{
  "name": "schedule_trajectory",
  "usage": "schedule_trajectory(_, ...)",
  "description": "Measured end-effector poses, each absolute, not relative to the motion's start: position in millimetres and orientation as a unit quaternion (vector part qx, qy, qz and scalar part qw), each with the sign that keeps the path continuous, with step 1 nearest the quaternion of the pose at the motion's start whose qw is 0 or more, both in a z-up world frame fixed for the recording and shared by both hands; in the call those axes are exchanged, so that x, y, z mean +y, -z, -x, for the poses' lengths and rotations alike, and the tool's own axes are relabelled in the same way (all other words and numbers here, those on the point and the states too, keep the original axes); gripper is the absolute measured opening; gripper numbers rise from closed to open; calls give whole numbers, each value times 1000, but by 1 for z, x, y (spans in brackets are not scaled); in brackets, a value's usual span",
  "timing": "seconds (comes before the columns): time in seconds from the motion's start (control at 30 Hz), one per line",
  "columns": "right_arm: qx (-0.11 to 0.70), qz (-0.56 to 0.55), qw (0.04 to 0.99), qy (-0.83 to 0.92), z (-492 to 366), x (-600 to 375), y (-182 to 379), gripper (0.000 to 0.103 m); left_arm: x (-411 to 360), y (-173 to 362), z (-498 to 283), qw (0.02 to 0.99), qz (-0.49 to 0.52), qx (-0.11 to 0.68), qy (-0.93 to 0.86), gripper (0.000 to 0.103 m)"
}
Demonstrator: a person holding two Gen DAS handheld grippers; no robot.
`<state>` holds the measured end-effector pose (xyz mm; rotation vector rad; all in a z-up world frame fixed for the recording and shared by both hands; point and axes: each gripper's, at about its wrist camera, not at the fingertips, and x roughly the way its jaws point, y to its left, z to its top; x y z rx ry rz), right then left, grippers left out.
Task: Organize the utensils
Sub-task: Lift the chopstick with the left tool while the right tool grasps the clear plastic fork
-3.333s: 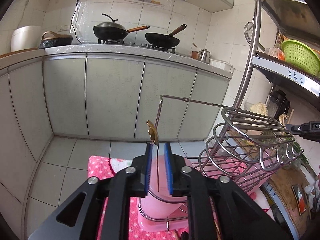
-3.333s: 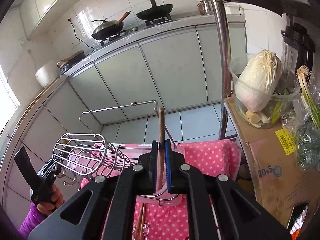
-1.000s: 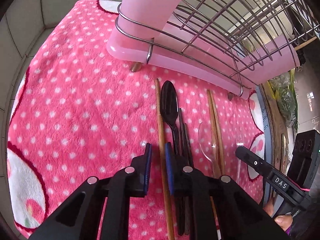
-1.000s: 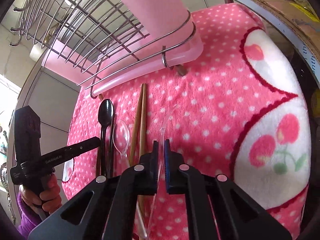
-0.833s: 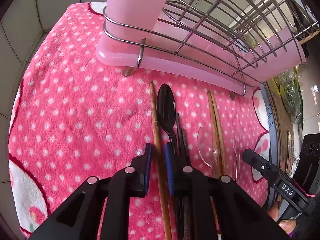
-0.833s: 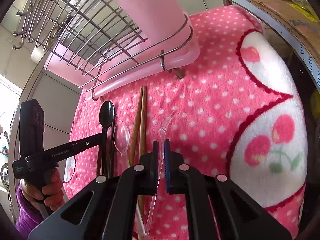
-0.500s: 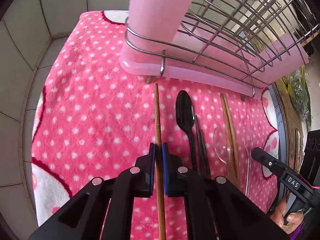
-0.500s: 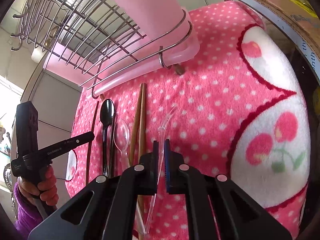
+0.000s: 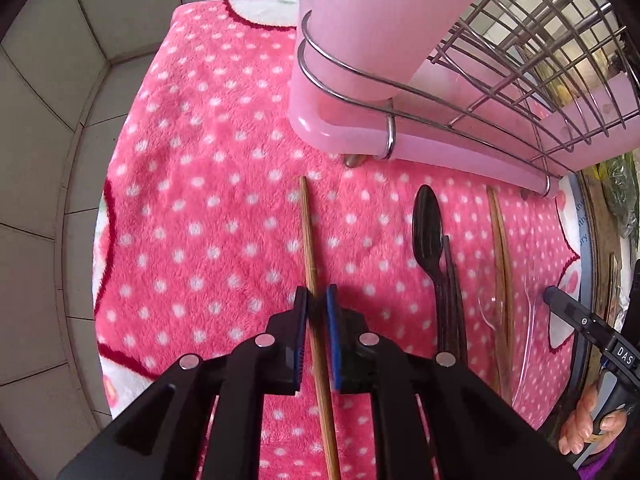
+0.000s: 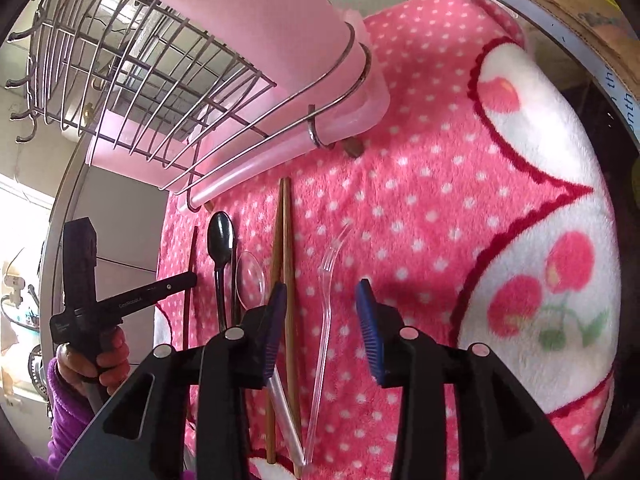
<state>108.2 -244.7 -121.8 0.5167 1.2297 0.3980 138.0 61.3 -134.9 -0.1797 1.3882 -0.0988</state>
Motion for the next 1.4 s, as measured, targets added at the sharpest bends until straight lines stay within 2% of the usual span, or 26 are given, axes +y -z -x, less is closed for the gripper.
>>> schedule_trajectory(0.33,588,-171,775,-159,-126,-209,128,36,45,135,-169,738,61,669,64,9)
schedule_trajectory(0.37,587,-158,779,-155,-126,-206,127,32,45,134,-169,738,62,669,66,9)
schedule_trajectory(0.4,586,-145,783,-148,-125,-203,128,18,47,134,-170,738,64,668,68,9)
schedule_trajectory(0.5,584,-153,784,-147,-123,-208,130,6,57,131,-170,745,69,659,78,7)
schedule_trajectory(0.73,530,-186,810,-168,-108,-232,106,5,83,111,-150,782,118,604,100,5)
schedule_trajectory(1.1,395,-174,884,-178,-81,-251,17,5,117,20,-91,886,154,425,106,5)
schedule_trajectory(1.4,290,-156,926,-187,-72,-257,-59,5,133,-58,-69,926,192,300,125,5)
